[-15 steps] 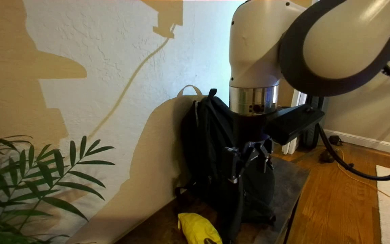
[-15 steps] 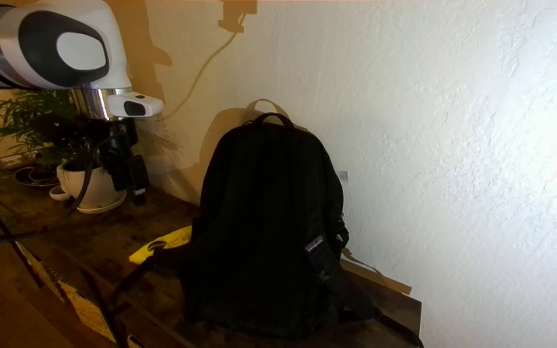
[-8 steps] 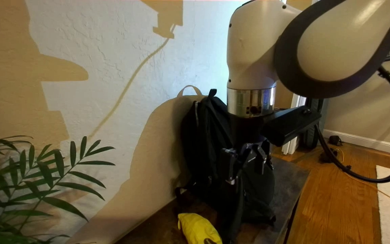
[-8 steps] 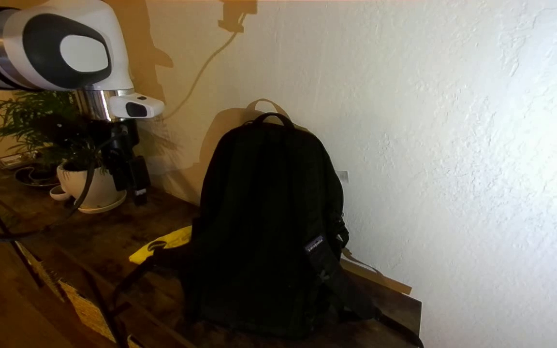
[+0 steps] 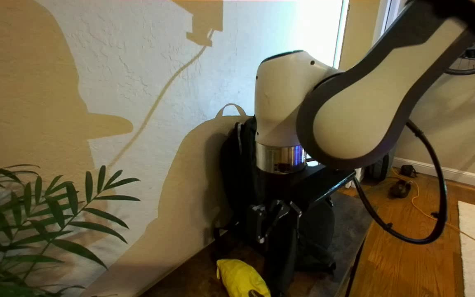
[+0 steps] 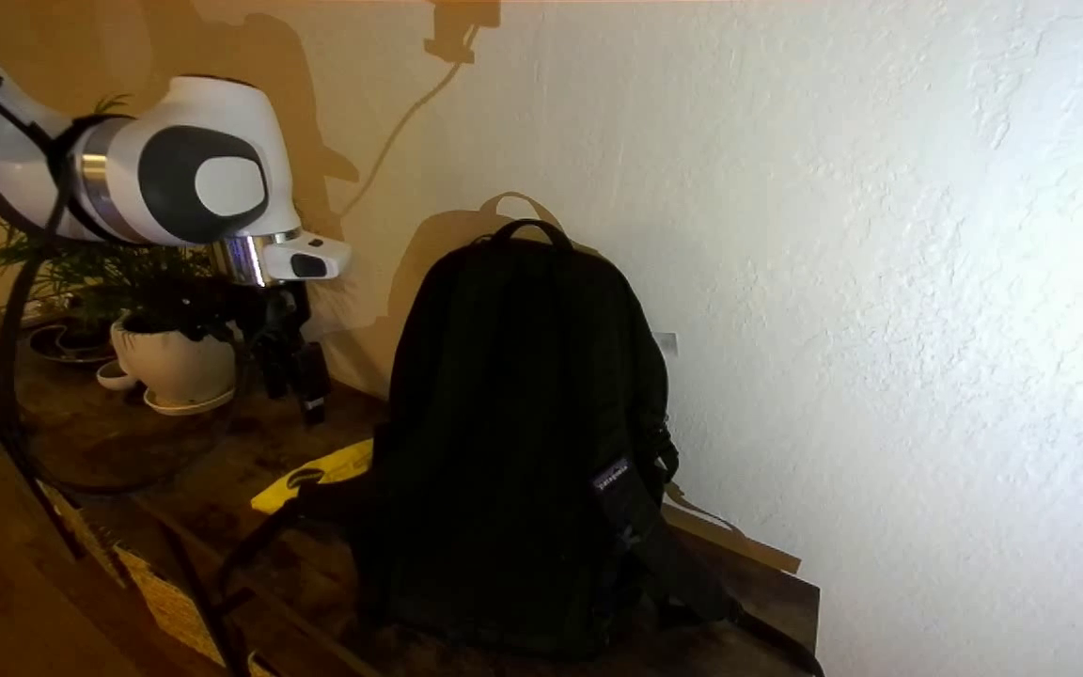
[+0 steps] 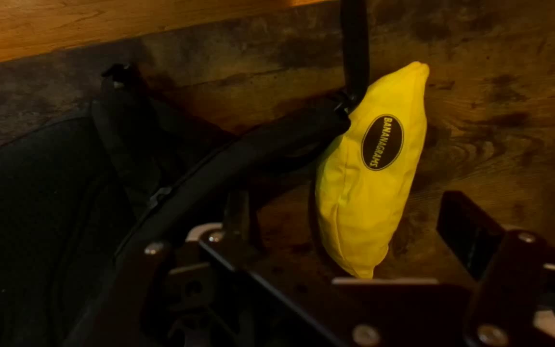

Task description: Place the banana plush toy inside the black backpack

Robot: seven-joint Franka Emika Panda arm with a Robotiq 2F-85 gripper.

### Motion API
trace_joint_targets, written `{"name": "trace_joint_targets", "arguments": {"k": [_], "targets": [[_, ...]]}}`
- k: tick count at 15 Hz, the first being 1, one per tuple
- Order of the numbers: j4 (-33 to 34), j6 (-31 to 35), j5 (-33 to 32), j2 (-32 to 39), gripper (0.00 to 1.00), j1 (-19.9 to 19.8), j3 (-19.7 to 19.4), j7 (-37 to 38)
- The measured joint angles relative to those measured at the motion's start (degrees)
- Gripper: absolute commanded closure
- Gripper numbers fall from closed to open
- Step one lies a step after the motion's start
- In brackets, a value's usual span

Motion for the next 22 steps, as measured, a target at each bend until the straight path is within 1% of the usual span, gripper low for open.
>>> {"name": "trace_joint_targets", "arguments": {"k": [5, 10, 16, 22], "targets": [[6.8, 1.8, 0.1, 8.6, 0.0, 2.0, -2.5, 0.0], [14.1, 2.3, 0.9, 16.1, 0.0, 2.7, -2.7, 0.0], [22.5, 2.3, 1.7, 23.1, 0.0, 3.6, -2.8, -0.2], [28.0, 1.8, 1.7, 28.5, 0.0, 4.1, -3.4, -1.3]]}}
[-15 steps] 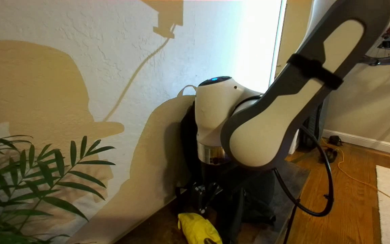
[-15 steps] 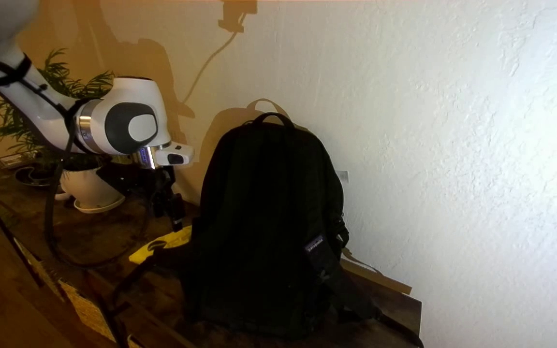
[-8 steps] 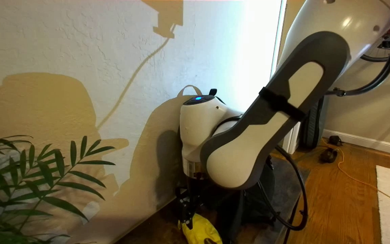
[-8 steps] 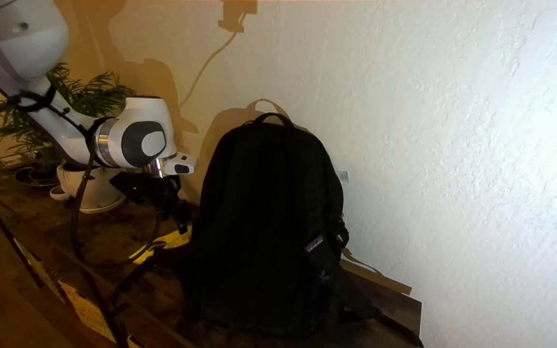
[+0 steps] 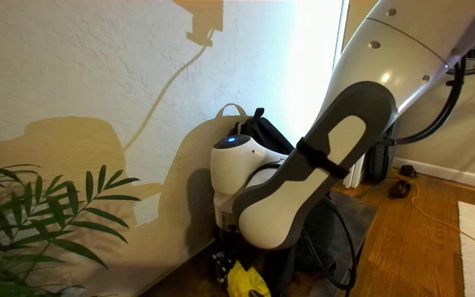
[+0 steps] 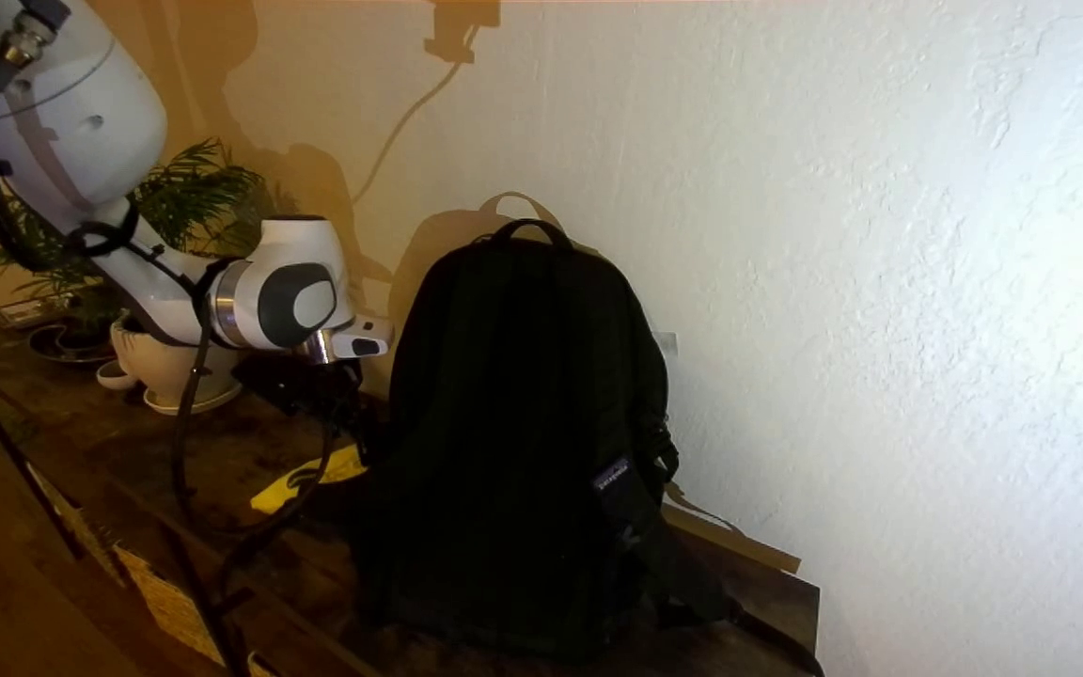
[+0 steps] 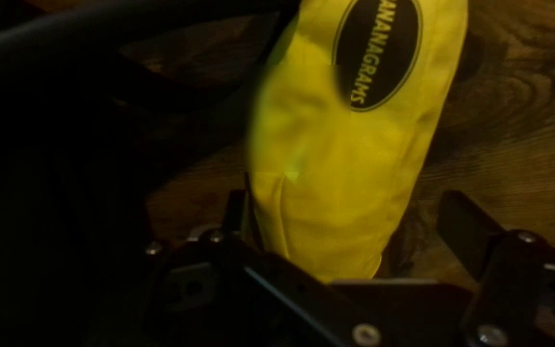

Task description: Place the banana plush toy inside the black backpack

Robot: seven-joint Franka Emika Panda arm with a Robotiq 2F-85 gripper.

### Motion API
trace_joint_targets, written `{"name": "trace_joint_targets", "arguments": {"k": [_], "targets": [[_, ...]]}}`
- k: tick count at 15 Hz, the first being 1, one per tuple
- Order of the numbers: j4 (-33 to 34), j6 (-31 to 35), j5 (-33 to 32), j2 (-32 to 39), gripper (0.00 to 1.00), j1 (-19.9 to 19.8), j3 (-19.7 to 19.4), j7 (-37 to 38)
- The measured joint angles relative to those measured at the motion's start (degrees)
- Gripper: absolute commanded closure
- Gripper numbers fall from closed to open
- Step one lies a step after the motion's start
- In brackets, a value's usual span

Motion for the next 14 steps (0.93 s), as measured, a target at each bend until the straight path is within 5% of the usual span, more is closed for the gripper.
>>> {"name": "trace_joint_targets", "arguments": {"k": [8, 9, 14], "targets": [[1.8, -1.6, 0.0, 3.6, 0.0, 0.5, 0.0, -1.4], [1.8, -1.7, 0.0, 3.8, 0.25, 0.5, 0.0, -1.5], [2.2, -1.8, 0.0, 4.0, 0.54, 0.7, 0.1, -1.8]]}}
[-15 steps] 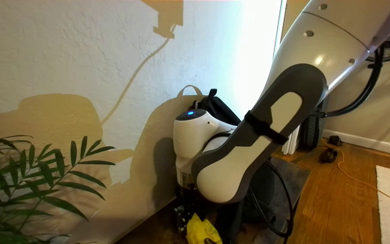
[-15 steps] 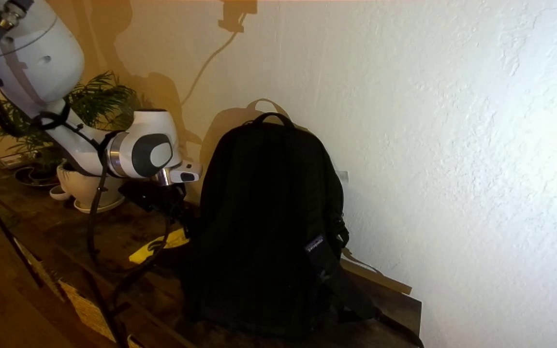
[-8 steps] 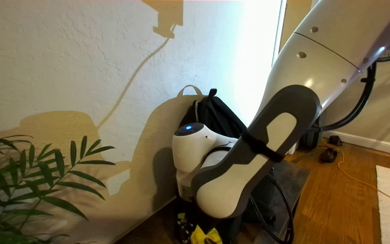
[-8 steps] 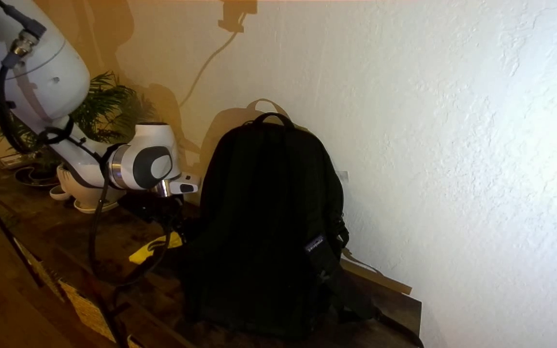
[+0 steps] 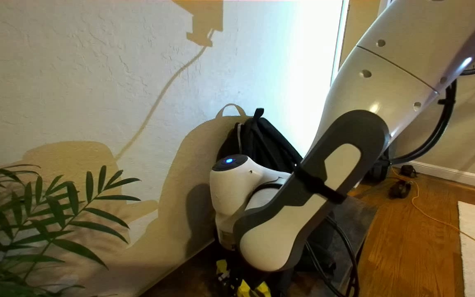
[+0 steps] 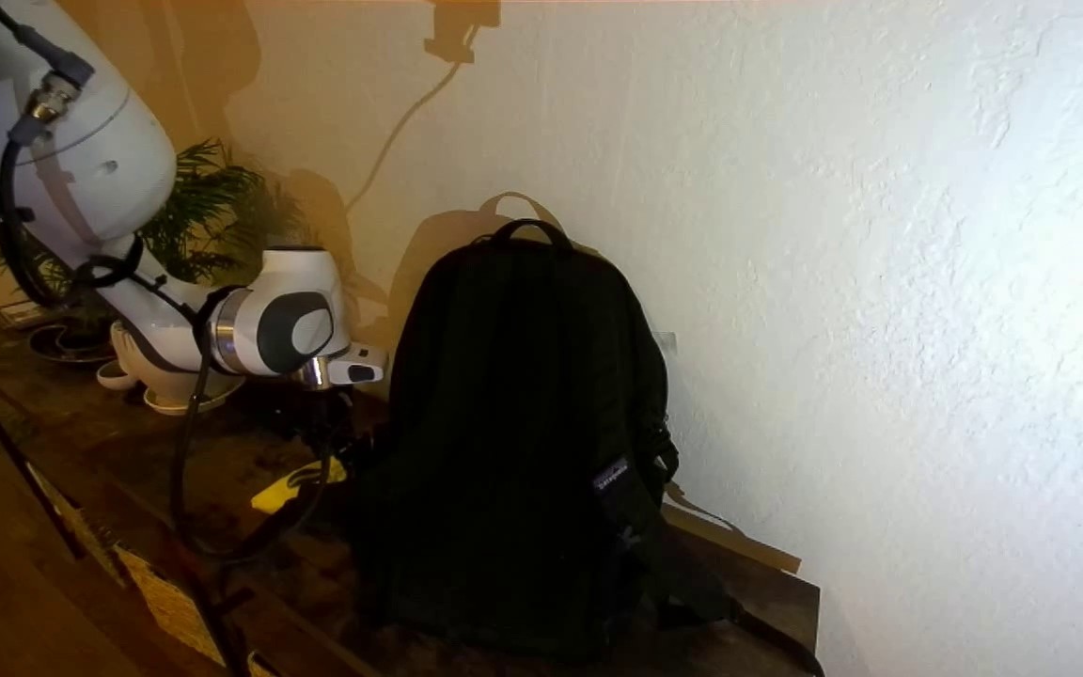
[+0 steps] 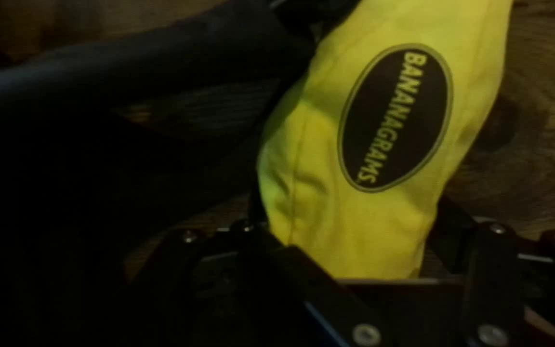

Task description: Place the banana plush toy inside the black backpack

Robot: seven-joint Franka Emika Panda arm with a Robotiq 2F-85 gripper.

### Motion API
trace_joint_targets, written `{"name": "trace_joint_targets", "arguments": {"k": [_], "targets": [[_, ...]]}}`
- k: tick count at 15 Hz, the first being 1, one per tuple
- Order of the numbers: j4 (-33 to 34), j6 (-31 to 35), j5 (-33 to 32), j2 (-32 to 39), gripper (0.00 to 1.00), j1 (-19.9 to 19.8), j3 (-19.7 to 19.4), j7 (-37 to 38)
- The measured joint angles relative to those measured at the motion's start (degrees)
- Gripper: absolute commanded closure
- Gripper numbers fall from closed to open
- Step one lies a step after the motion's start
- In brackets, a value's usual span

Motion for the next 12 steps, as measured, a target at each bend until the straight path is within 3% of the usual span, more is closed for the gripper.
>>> {"name": "trace_joint_targets", "arguments": {"k": [7, 12], "targets": [[1.4, -0.1, 0.0, -0.5, 0.96, 0.2, 0.2, -1.1], [1.5, -0.5, 0.0, -2.4, 0.95, 1.0, 0.1, -1.6]]}}
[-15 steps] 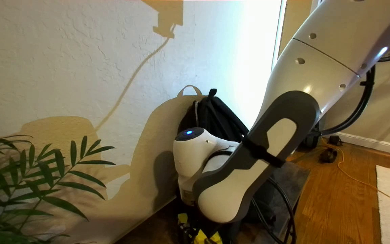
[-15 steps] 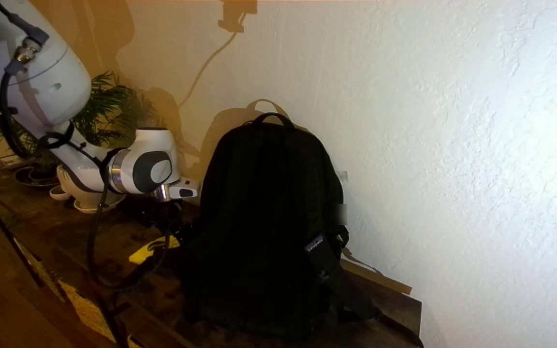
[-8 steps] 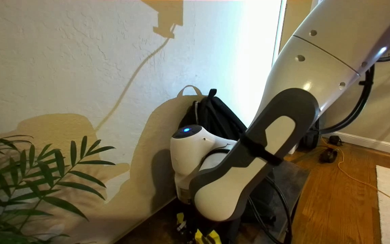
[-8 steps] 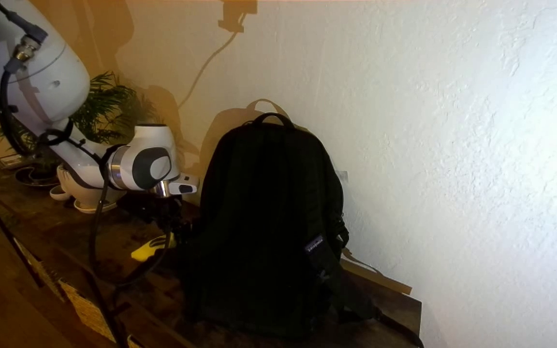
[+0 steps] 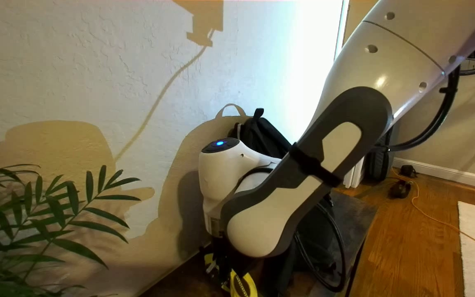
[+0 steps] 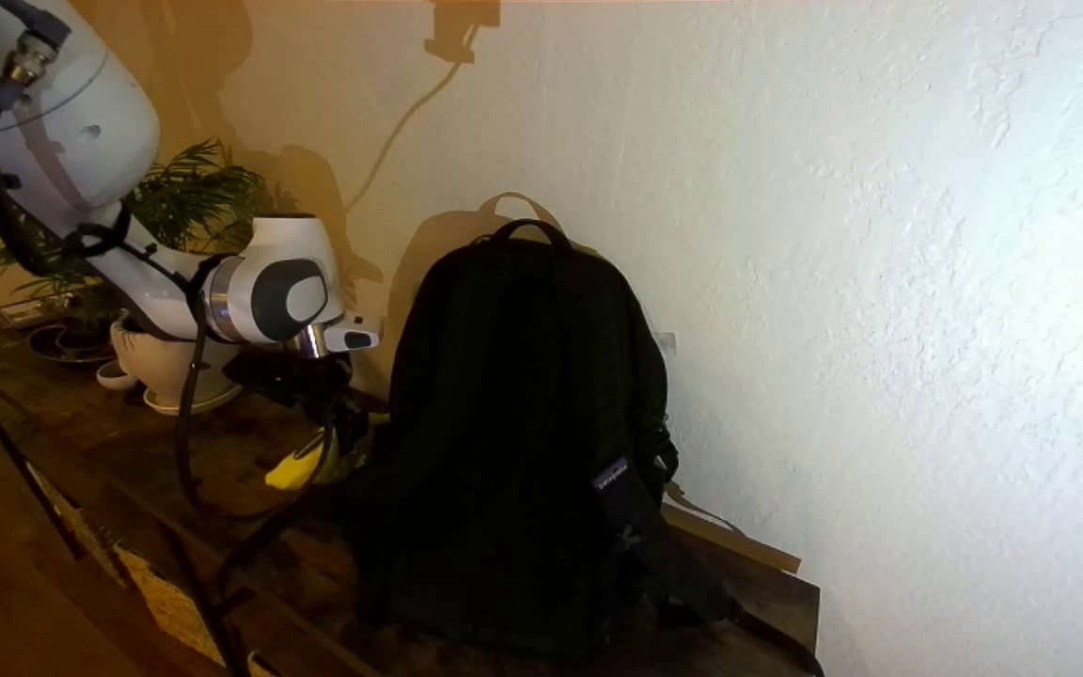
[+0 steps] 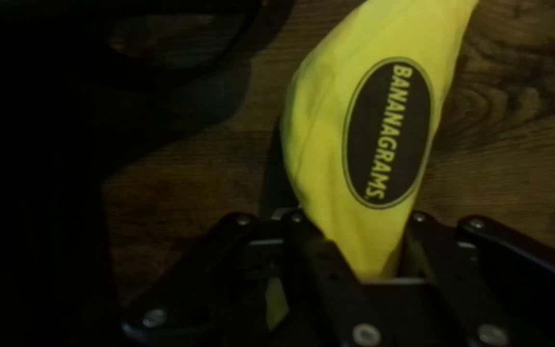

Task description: Place the banana plush toy inside the black backpack

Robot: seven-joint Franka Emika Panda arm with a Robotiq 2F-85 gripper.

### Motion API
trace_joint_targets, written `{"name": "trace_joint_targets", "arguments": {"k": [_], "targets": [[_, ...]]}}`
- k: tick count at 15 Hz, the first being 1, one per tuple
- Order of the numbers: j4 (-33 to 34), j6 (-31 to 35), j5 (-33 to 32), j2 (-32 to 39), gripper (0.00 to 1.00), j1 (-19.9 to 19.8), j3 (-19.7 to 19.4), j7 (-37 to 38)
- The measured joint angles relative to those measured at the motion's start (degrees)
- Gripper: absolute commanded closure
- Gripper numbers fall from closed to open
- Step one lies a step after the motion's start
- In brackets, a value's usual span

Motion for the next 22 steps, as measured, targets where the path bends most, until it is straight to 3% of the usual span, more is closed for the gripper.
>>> {"name": "trace_joint_targets", "arguments": {"k": [8, 13, 22], "targets": [[-0.1, -3.7, 0.0, -5.3, 0.96, 2.1, -2.2, 2.8], [-0.2, -10.8, -0.2, -10.7, 0.96, 3.2, -4.3, 6.8], [-2.0, -21.9, -0.2, -19.1, 0.96, 3.4, -2.9, 16.0]]}}
